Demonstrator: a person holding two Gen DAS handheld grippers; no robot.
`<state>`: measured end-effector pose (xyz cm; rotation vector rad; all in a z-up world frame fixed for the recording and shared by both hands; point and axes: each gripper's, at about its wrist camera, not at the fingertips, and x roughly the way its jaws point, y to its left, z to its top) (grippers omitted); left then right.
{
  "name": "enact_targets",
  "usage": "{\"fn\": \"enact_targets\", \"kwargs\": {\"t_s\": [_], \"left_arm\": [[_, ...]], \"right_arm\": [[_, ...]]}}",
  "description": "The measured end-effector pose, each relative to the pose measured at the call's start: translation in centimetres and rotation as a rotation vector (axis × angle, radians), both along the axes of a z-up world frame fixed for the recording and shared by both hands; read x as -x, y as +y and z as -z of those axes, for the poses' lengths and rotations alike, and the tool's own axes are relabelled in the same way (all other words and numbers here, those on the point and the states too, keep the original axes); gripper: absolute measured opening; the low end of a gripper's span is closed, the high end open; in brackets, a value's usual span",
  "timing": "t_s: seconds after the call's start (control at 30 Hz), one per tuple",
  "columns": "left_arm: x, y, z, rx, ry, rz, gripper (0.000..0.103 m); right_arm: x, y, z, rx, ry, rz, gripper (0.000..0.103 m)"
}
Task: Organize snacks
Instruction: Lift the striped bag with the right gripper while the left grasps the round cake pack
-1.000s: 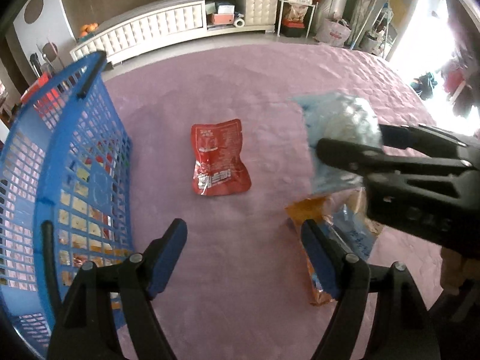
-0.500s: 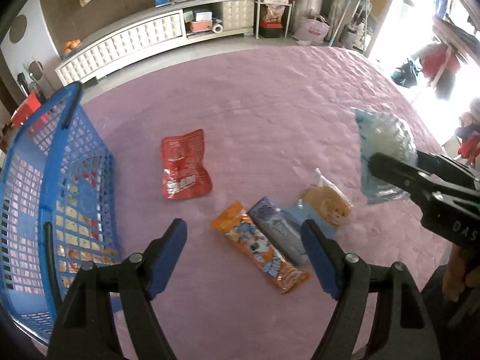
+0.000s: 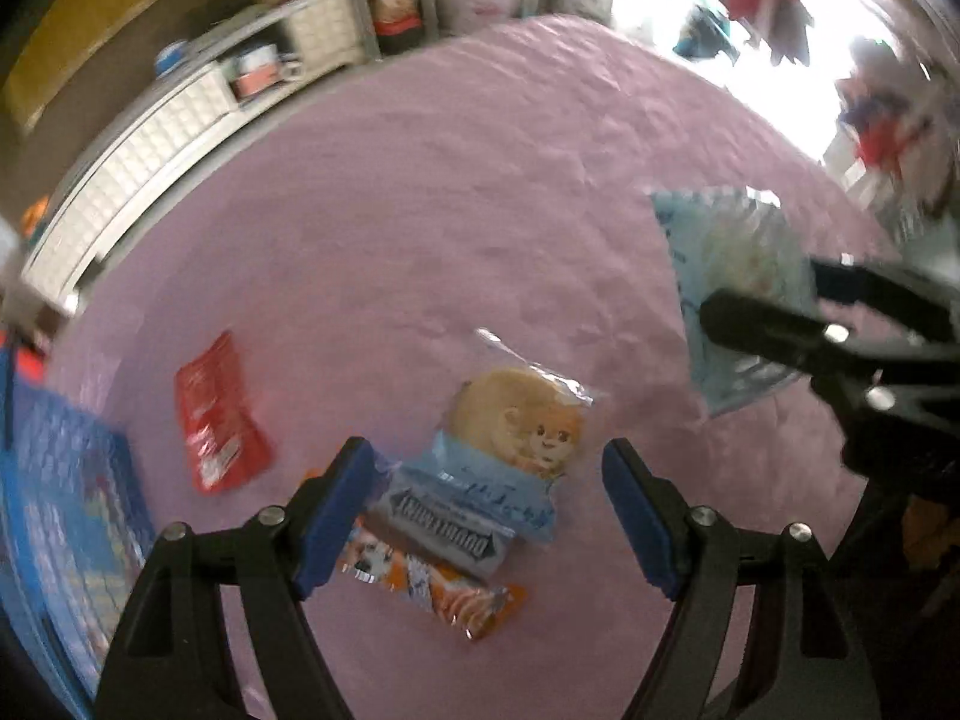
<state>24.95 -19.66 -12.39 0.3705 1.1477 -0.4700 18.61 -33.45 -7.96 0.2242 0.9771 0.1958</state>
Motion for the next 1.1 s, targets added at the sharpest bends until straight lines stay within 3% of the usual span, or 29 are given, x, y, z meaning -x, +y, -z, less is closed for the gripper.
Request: {"fn": "enact_targets", "kwargs": {"t_s": [0.23, 0.4, 0.53, 0.67, 0.9, 1.0, 1.1], "left_arm": [[-1.8, -1.8, 2.7, -0.085, 0.046, 0.103, 0.077], [-2.9, -2.0, 3.8, -0.077, 0.078, 0.106, 0.077], [-3.6, -2.2, 4.8, -0.066, 0.117, 0.103, 0.061], [-3.4, -1.7, 4.7, -0.043, 0.096, 0.09, 0.053], [-1.1, 0.2, 0.7, 0.067, -0.021, 0.037, 0.052], [0.1, 1.9, -2.0, 0.115, -0.085, 0.002, 0.052], [1.4, 3.6, -4.5, 0.16, -0.133, -0.039, 0.052]], "right_arm": [[0.0, -0.4, 0.9, -0.031, 0.026, -0.001, 0.063], [0.0, -0.2, 1.1, -0.026, 0.032, -0.014, 0.063], [-0.1, -0.3, 1.3, -0.023, 0.043, -0.008, 0.063], [-0.1, 0.1, 1.4, -0.002, 0.05, -0.014, 0.063], [0.8, 1.5, 0.3, 0.072, 0.02, -0.045, 0.063], [1.8, 3.0, -1.5, 0.143, -0.021, -0.072, 0.063], [2.9, 4.4, -4.0, 0.15, -0.077, -0.115, 0.063]]}}
